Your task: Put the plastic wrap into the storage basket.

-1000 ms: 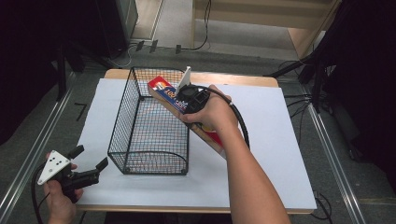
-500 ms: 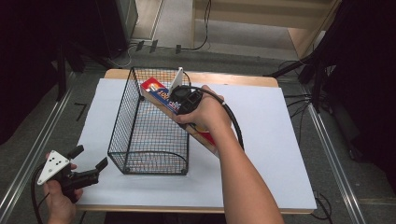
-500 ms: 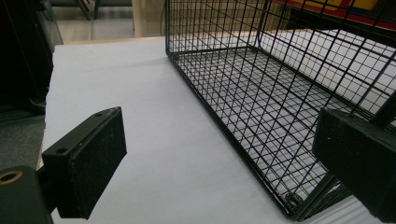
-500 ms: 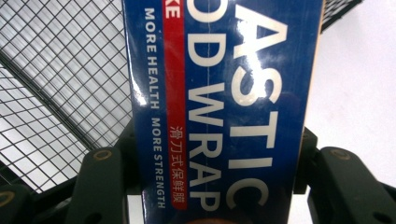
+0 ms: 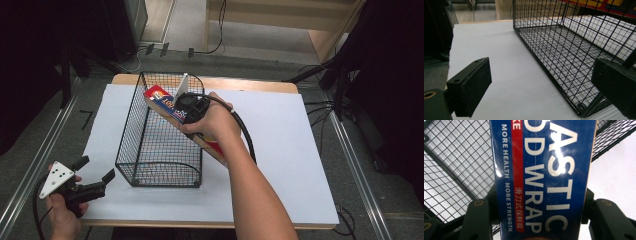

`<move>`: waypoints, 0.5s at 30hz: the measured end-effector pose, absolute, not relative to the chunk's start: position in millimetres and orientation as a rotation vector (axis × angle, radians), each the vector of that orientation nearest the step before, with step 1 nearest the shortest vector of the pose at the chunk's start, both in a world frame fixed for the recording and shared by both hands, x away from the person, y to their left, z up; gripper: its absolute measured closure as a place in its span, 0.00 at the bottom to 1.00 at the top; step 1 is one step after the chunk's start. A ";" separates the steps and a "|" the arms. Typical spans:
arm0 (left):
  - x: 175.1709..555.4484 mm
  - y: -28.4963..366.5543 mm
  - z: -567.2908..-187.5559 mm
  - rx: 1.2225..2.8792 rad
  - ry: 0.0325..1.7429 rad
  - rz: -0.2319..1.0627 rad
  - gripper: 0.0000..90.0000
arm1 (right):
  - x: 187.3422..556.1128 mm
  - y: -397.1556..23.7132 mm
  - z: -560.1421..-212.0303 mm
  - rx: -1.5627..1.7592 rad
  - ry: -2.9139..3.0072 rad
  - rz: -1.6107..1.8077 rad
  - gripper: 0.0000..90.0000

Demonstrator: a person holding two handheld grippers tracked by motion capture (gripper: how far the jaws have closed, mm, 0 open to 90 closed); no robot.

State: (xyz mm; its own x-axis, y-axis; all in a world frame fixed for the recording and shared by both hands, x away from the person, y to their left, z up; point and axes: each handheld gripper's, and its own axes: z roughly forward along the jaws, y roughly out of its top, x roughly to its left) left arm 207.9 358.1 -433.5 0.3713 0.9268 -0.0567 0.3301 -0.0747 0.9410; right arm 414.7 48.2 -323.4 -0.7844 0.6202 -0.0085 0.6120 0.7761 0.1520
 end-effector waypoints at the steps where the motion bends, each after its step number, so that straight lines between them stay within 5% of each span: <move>1: 207.9 358.1 -433.5 1.620 1.144 0.738 0.04 | 414.7 48.2 -323.4 1.009 2.906 0.218 0.48; 15: 208.0 357.8 -433.6 1.626 1.147 0.739 0.04 | 416.0 45.7 -324.8 1.032 2.916 0.236 0.48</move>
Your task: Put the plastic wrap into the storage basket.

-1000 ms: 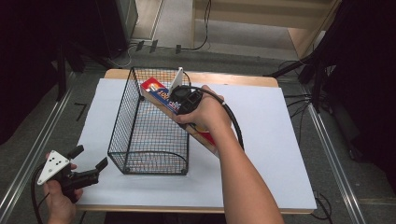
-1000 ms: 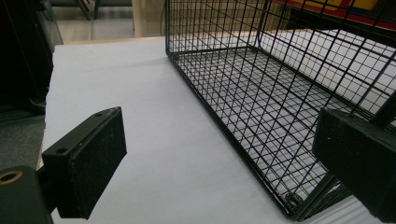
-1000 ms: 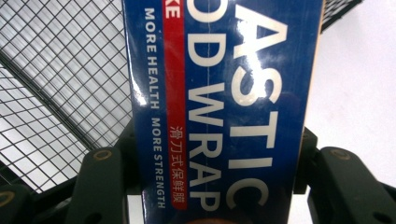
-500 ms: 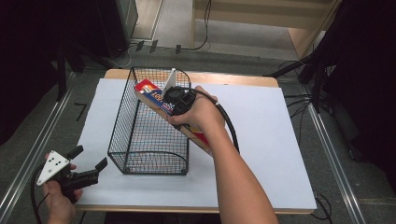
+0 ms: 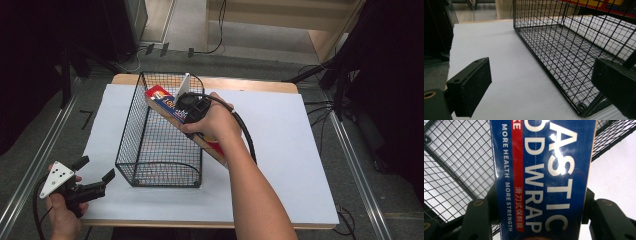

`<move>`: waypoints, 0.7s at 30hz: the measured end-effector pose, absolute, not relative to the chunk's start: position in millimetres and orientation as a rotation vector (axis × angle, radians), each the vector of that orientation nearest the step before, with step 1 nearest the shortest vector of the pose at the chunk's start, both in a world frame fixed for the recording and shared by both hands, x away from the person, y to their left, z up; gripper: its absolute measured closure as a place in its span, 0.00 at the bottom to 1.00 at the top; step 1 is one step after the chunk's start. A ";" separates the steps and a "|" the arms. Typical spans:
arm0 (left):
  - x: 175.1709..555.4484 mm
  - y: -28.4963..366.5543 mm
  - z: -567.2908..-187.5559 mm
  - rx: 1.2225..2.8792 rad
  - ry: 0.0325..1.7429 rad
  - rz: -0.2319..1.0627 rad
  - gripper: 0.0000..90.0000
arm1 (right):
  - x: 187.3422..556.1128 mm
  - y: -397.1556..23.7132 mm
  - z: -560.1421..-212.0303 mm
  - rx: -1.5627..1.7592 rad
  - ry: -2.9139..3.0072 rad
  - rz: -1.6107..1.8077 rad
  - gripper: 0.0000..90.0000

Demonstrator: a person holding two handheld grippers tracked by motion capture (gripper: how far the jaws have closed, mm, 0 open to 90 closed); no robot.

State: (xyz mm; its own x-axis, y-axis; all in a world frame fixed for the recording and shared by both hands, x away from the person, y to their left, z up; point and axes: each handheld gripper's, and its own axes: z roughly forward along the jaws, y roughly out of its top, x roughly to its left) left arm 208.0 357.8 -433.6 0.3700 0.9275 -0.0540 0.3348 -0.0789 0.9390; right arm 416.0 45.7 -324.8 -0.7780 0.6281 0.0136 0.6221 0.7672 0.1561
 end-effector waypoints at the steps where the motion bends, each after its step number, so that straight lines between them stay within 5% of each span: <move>1: 208.0 357.7 -433.6 1.624 1.147 0.738 0.04 | 416.4 44.6 -325.0 1.038 2.916 0.238 0.48; 9: 208.0 357.6 -433.5 1.628 1.144 0.738 0.04 | 415.7 44.7 -326.7 1.032 2.914 0.241 0.44; 11: 208.0 358.0 -433.6 1.628 1.146 0.736 0.04 | 414.2 45.2 -326.9 1.049 2.893 0.232 0.19; 12: 208.0 358.0 -433.6 1.628 1.146 0.736 0.04 | 414.2 45.2 -326.9 1.049 2.893 0.232 0.19; 14: 208.1 358.2 -433.8 1.625 1.151 0.737 0.04 | 416.3 44.1 -322.1 1.073 2.886 0.207 0.02; 21: 208.3 357.2 -434.0 1.628 1.147 0.733 0.04 | 417.6 29.3 -300.0 1.105 2.814 0.296 0.04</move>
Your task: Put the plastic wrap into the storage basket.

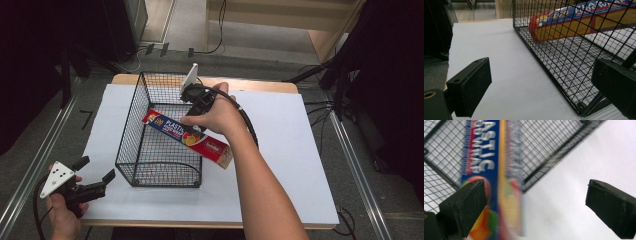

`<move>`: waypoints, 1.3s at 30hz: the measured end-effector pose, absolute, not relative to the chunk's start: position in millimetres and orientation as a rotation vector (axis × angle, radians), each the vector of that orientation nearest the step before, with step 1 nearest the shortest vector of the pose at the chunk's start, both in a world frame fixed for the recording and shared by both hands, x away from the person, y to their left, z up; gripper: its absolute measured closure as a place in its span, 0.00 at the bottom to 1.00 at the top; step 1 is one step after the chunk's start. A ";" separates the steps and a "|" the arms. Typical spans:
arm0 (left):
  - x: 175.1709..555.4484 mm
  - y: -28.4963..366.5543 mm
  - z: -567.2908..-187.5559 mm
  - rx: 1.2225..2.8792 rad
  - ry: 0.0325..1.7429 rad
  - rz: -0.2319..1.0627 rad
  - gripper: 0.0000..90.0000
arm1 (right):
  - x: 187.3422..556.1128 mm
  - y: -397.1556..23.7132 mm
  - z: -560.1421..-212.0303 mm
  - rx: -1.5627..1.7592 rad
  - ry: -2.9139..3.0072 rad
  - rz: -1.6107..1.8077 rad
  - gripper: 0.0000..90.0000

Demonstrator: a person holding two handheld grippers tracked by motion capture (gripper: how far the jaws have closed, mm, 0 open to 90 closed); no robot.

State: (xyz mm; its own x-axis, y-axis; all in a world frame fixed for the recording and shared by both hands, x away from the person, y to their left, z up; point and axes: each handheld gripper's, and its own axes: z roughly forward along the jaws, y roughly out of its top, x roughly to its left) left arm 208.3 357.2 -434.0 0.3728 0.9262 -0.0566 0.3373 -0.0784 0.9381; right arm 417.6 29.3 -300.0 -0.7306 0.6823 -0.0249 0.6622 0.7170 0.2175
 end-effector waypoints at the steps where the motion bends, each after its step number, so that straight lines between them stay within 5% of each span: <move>1: 208.3 357.2 -434.0 1.628 1.147 0.733 0.04 | 417.6 29.3 -300.0 1.105 2.814 0.296 0.04; 17: 209.6 355.6 -434.9 1.645 1.144 0.734 0.04 | 423.2 -21.5 -303.1 1.216 2.731 0.334 0.06; 39: 209.9 355.3 -434.7 1.647 1.148 0.737 0.04 | 413.6 -89.3 -350.6 1.342 2.677 0.354 0.08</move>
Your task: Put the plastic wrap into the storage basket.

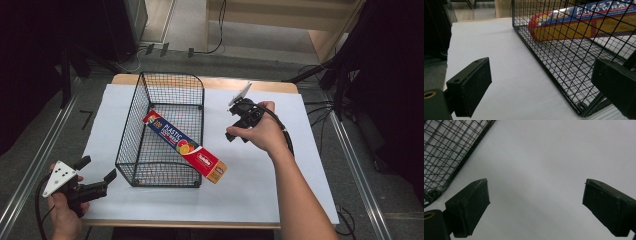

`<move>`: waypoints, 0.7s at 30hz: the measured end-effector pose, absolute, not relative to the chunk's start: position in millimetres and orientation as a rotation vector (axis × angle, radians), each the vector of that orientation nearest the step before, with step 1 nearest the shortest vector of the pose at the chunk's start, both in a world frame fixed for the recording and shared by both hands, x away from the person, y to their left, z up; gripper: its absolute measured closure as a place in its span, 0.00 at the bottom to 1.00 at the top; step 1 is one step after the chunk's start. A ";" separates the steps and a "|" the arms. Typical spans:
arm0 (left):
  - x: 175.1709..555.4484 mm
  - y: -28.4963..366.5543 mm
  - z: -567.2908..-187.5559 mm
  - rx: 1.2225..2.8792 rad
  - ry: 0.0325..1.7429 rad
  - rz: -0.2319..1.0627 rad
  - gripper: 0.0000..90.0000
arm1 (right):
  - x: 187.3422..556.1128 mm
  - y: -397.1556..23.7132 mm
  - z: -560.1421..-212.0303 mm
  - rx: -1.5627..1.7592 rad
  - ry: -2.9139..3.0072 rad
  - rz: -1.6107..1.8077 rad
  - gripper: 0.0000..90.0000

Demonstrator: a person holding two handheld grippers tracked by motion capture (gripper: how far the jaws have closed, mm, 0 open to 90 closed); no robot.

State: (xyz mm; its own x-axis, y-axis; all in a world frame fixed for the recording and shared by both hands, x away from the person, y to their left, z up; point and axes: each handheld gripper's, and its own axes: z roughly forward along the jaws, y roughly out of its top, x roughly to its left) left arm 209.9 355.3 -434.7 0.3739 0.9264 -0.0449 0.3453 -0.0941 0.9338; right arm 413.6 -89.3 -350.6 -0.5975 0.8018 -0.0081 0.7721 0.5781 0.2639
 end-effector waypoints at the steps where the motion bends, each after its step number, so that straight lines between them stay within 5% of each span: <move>1: 209.9 355.2 -434.7 1.644 1.148 0.736 0.04 | 412.7 -91.5 -352.0 1.344 2.674 0.358 0.08; 21: 209.8 353.5 -435.0 1.655 1.141 0.738 0.04 | 374.5 -163.8 -388.2 1.439 2.571 0.504 0.08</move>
State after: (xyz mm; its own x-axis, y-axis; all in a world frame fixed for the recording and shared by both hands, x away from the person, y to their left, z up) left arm 209.8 353.5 -435.0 0.3798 0.9243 -0.0381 0.3439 -0.1028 0.9334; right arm 374.5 -163.8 -388.2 -0.5276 0.8490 0.0305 0.7976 0.4827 0.3617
